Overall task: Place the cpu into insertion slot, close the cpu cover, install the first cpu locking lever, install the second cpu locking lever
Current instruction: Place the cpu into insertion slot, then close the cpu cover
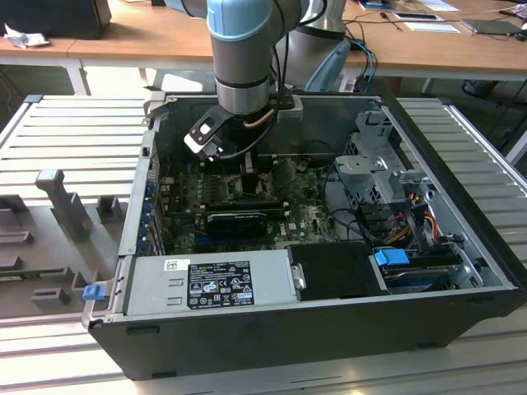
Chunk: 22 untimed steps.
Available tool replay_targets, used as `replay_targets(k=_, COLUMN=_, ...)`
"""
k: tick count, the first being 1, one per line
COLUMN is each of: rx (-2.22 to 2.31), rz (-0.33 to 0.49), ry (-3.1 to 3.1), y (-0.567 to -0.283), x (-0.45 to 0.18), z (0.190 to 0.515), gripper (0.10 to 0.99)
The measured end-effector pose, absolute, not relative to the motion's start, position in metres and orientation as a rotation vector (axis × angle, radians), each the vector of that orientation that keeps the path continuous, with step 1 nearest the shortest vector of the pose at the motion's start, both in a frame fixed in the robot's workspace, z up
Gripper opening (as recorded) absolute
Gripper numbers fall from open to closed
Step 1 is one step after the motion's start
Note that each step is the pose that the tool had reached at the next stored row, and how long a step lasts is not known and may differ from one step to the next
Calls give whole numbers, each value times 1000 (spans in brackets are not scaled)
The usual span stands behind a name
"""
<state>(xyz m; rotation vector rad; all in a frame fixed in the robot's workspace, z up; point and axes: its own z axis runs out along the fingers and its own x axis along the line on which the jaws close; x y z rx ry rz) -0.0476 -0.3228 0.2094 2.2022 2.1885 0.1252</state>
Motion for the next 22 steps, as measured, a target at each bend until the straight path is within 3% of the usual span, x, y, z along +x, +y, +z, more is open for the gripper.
replay_targets(k=1, rx=2203, rz=124, ry=2189, y=-323, x=-47, z=210, gripper=400)
replay_targets(k=5, rx=2204, rz=121, ry=2190, y=-323, x=-47, z=212, gripper=157)
replay_targets(k=7, rx=2204, rz=120, ry=2190, y=-323, x=-47, z=213, gripper=106)
replay_targets(k=22, rx=2205, rz=120, ry=2190, y=-323, x=-47, z=221, gripper=106)
